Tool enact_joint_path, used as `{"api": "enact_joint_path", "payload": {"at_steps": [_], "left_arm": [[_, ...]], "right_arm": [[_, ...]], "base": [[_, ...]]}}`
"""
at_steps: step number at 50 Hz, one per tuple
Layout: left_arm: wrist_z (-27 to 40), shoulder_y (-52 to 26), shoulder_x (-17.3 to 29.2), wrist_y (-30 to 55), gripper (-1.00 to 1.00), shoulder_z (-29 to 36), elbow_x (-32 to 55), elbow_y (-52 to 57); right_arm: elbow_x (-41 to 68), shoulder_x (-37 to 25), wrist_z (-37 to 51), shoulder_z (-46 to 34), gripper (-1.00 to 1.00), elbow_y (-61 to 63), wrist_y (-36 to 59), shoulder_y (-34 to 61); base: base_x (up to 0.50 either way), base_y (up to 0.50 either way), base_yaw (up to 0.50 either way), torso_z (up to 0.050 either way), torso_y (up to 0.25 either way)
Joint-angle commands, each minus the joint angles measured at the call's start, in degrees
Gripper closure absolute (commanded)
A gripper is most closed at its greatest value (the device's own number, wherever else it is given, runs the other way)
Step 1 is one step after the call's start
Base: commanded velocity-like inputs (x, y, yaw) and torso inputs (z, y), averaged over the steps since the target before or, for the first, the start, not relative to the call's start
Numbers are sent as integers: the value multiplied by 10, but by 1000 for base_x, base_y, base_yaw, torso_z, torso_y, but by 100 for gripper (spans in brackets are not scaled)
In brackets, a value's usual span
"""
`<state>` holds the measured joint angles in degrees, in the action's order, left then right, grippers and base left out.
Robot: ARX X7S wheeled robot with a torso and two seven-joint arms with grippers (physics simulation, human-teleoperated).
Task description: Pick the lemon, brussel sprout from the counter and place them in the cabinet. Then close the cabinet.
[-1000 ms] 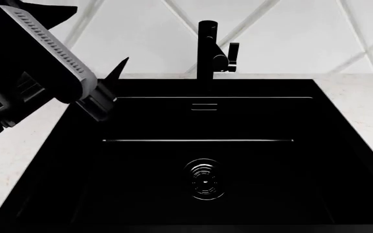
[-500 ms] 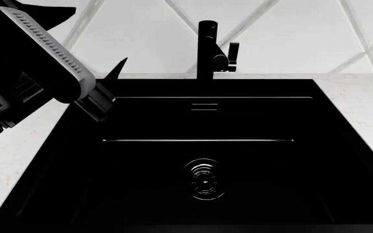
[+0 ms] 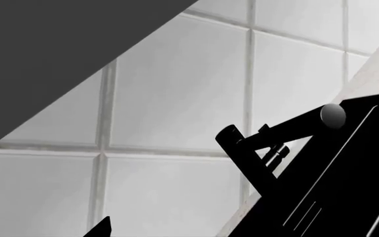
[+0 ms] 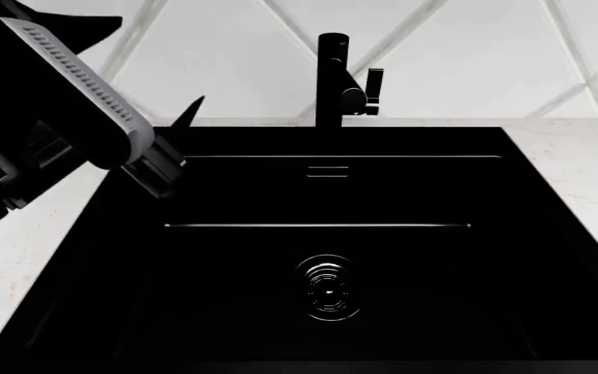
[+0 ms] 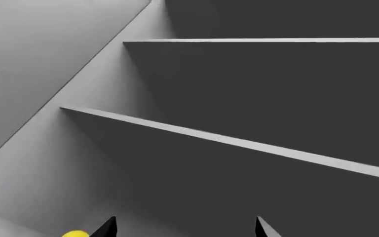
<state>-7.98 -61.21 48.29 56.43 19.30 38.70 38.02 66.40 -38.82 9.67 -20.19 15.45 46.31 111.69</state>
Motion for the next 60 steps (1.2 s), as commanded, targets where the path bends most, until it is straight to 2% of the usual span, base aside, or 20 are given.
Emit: {"api": "enact_joint_path", "payload": {"at_steps": [1, 17, 20, 25, 47, 60], "left_arm": [[2, 5, 0, -4, -100, 1, -1, -1], [18, -3, 0, 13, -100, -7, 7, 8], [21, -4, 0, 12, -100, -11, 7, 6], [22, -4, -2, 10, -100, -9, 5, 4], [24, 3, -2, 2, -100, -4, 2, 1], [27, 0, -4, 3, -100, -4, 4, 1]], "right_arm": [[67, -26, -33, 33, -100, 48, -7, -30], [147, -71, -42, 53, -100, 96, 18, -59], [220, -126, -38, 84, -100, 142, 24, -110], [244, -154, -40, 108, -100, 166, 14, -150], [290, -184, -71, 170, -100, 211, -29, -218], [301, -213, -79, 174, -100, 232, -16, -278]], "base": [[0, 0, 0, 0, 0], [0, 0, 0, 0, 0], [0, 0, 0, 0, 0], [0, 0, 0, 0, 0], [0, 0, 0, 0, 0], [0, 0, 0, 0, 0]]}}
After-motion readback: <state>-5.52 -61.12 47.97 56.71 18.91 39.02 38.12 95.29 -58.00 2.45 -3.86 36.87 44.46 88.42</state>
